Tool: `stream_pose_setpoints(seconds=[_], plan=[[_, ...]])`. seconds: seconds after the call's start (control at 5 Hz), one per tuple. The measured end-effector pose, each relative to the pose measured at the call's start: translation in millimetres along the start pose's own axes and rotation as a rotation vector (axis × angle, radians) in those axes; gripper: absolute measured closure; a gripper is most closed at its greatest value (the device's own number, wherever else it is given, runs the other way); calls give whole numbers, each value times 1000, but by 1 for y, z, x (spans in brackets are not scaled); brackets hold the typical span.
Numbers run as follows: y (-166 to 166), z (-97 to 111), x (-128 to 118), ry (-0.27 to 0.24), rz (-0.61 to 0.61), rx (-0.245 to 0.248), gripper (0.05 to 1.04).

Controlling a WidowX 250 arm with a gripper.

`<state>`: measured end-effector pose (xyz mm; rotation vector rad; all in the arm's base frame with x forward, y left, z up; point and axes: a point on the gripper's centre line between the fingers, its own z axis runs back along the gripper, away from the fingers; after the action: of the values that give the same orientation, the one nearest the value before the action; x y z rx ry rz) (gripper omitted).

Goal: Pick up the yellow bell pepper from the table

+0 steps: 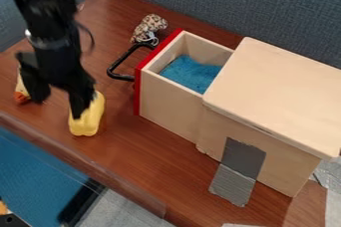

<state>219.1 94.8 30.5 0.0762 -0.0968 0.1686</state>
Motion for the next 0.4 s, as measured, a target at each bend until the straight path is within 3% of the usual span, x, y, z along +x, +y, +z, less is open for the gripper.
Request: stream_pose_setpoints(seconds=[0.2,0.4], plan=[[-13,-16,1,34,-5,11,83],[-23,-18,-2,32,12,1,83]])
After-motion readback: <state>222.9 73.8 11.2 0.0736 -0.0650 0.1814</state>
